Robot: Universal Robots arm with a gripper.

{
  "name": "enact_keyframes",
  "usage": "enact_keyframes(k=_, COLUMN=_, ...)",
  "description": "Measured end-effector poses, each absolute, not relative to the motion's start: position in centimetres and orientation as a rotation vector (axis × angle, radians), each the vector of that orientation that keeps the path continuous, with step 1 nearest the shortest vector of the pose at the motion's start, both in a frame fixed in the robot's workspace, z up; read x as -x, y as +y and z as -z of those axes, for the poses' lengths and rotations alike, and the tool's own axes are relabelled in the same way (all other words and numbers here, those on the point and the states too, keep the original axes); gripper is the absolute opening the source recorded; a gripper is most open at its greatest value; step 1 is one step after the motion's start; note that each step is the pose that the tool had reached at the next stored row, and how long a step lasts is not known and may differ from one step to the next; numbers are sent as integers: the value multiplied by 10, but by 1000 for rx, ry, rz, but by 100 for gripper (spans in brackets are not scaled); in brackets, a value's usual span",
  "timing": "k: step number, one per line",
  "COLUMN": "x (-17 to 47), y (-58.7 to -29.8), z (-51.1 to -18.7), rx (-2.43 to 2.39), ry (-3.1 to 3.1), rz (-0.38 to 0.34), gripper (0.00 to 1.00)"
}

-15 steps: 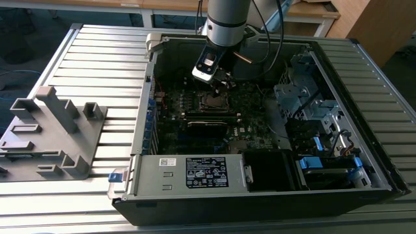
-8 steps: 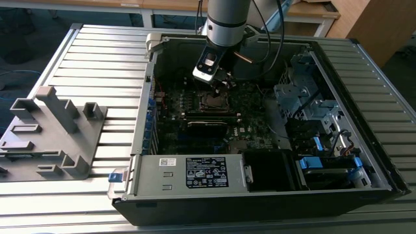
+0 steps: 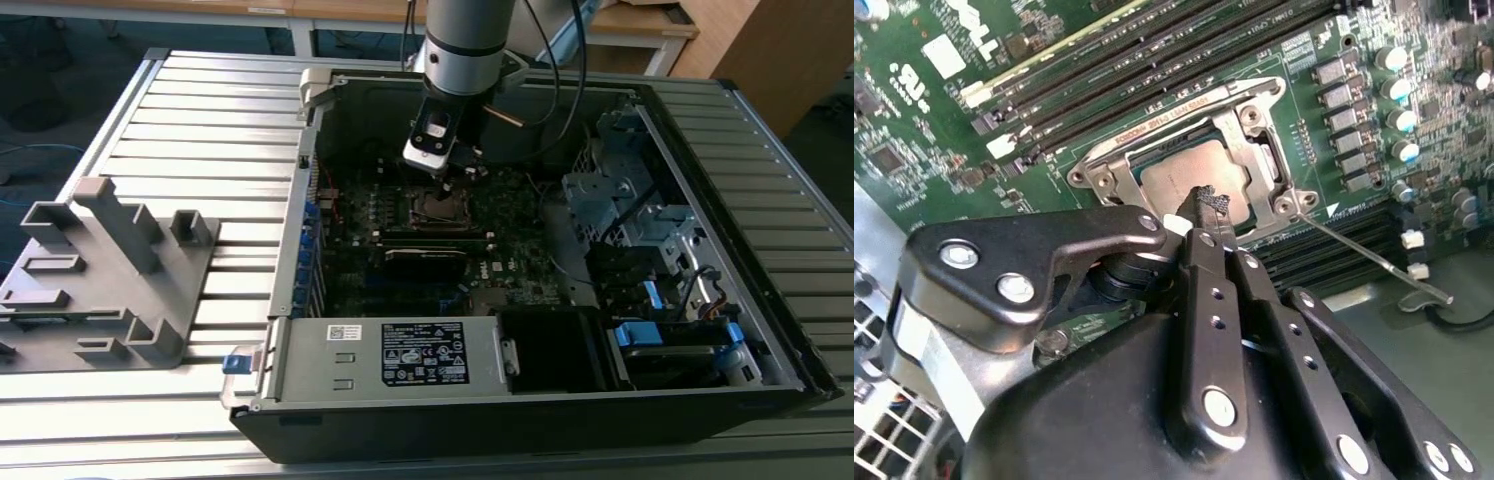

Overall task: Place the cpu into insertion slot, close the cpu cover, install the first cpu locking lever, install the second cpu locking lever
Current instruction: 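Close the cpu cover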

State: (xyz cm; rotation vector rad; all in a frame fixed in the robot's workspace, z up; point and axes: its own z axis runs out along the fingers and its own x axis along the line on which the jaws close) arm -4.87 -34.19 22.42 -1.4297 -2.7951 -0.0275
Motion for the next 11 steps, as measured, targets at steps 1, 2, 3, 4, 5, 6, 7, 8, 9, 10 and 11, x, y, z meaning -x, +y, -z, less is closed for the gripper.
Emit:
enact_keyframes(k=1, x=49, y=-342, z=-224, rx=1429, ry=-2795, rz=27, gripper=11)
enact_keyframes(k=2, x=49, y=-342, z=-224, rx=1429, ry=-2795, rz=28, gripper=11)
enact_keyframes(k=3, x=49, y=-342, z=-224, rx=1429, ry=-2795, rz=28, gripper=11)
enact_keyframes(k=4, x=49, y=-342, z=-224, rx=1429, ry=-2795, rz=28, gripper=11)
enact_keyframes(k=5, x=49, y=-342, z=-224, rx=1429, ry=-2795, rz=27, gripper=11)
enact_keyframes(k=6, x=49, y=-342, z=-224, rx=1429, ry=-2795, rz=27, gripper=11)
enact_keyframes(k=7, x=49, y=-342, z=-224, rx=1427, ry=-2796, rz=28, gripper=11)
enact_keyframes(k=8, x=49, y=-342, z=-224, rx=1421, ry=-2799, rz=27, gripper=11)
enact_keyframes(k=9, x=49, y=-342, z=-224, rx=1409, ry=-2805, rz=27, gripper=11)
enact_keyframes(k=10, x=49, y=-342, z=-224, rx=1394, ry=-2813, rz=27, gripper=11)
enact_keyframes(k=11, x=49, y=-342, z=-224, rx=1375, ry=-2822, rz=27, gripper=11)
